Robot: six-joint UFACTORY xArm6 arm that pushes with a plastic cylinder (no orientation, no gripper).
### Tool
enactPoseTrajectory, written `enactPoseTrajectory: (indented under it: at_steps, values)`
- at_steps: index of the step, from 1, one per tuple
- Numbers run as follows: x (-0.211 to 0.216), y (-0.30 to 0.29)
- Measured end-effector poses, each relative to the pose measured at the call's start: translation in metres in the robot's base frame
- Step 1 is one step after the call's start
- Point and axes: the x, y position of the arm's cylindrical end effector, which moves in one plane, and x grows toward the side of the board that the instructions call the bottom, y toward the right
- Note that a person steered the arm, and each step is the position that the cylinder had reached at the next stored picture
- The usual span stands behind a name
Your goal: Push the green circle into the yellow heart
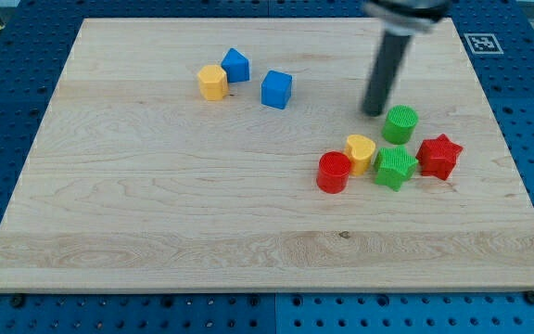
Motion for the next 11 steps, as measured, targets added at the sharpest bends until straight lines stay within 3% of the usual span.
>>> enactPoseTrajectory:
  at_steps: [1,2,3,4,5,6,7,8,9,10,11]
  values:
    - [-0.002,-0.045]
    - [-0.052,0.005]
    - [-0.058,0.09]
    - [-0.019,0.089]
    - [0.012,0.014]
    - [0.01,-0.024]
    - [-0.028,0.026]
    - [-0.026,0.116]
    - [0.015,0.093]
    - [0.034,0.024]
    - [0.005,0.088]
